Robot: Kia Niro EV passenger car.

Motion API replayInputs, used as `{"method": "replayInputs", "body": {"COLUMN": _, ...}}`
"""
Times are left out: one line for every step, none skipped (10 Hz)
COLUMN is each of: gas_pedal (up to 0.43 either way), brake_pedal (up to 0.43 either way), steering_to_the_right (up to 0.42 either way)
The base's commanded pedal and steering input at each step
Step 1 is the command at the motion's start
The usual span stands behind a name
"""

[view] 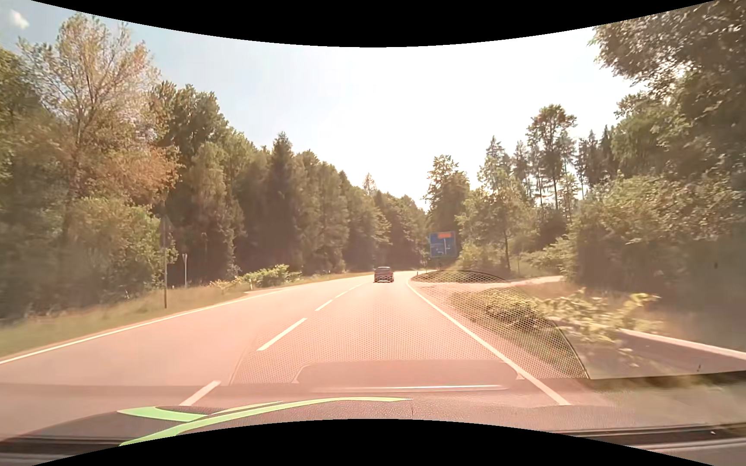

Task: Follow the waypoints while adhering to traffic rules and regulations

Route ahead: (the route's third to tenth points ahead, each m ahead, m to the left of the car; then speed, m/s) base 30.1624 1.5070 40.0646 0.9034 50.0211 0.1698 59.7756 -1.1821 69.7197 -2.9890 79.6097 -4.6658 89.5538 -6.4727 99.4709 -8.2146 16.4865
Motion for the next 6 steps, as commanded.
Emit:
{"method": "replayInputs", "body": {"gas_pedal": 0.150, "brake_pedal": 0.000, "steering_to_the_right": 0.006}}
{"method": "replayInputs", "body": {"gas_pedal": 0.150, "brake_pedal": 0.000, "steering_to_the_right": 0.004}}
{"method": "replayInputs", "body": {"gas_pedal": 0.150, "brake_pedal": 0.000, "steering_to_the_right": 0.004}}
{"method": "replayInputs", "body": {"gas_pedal": 0.150, "brake_pedal": 0.000, "steering_to_the_right": 0.004}}
{"method": "replayInputs", "body": {"gas_pedal": 0.157, "brake_pedal": 0.000, "steering_to_the_right": 0.004}}
{"method": "replayInputs", "body": {"gas_pedal": 0.157, "brake_pedal": 0.000, "steering_to_the_right": 0.004}}
